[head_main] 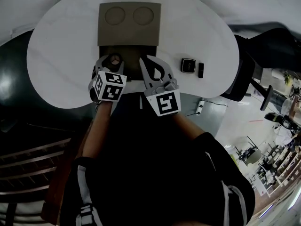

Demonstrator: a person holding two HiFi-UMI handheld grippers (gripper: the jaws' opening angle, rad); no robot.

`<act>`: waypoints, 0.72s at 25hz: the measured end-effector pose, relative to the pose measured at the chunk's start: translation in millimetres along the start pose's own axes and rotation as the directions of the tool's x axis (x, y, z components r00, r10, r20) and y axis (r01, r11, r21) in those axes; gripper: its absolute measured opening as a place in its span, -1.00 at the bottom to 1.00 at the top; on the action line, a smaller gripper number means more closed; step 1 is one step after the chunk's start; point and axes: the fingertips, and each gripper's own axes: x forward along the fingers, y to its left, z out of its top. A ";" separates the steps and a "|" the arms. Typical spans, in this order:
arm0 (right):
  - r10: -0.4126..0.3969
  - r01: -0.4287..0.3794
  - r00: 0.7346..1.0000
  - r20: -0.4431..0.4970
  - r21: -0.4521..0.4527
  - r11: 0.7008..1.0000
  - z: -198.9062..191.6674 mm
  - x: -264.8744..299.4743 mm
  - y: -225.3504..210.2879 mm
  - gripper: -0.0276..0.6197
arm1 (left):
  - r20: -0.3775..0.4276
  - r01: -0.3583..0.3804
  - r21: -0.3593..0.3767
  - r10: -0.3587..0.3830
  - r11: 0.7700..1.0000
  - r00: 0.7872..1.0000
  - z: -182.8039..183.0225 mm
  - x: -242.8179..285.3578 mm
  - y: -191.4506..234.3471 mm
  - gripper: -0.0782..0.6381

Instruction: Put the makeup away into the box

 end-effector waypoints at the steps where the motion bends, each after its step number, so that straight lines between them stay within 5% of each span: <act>1: -0.001 0.001 1.000 0.001 -0.001 1.000 0.6 -0.8 0.6 -0.84 | -0.004 0.004 -0.004 -0.004 1.000 1.000 -1.7 0.4 -0.2 -0.19; 9: -0.018 0.018 1.000 0.009 -0.005 1.000 3.3 -8.9 -1.0 -0.84 | 0.003 0.026 -0.012 -0.026 1.000 1.000 -2.7 -2.9 -3.3 -0.01; 18: -0.047 0.047 0.998 0.051 -0.004 0.999 14.2 -31.0 -7.7 -0.84 | 0.194 -0.016 0.047 0.007 0.999 0.981 61.2 -56.0 -13.5 -0.18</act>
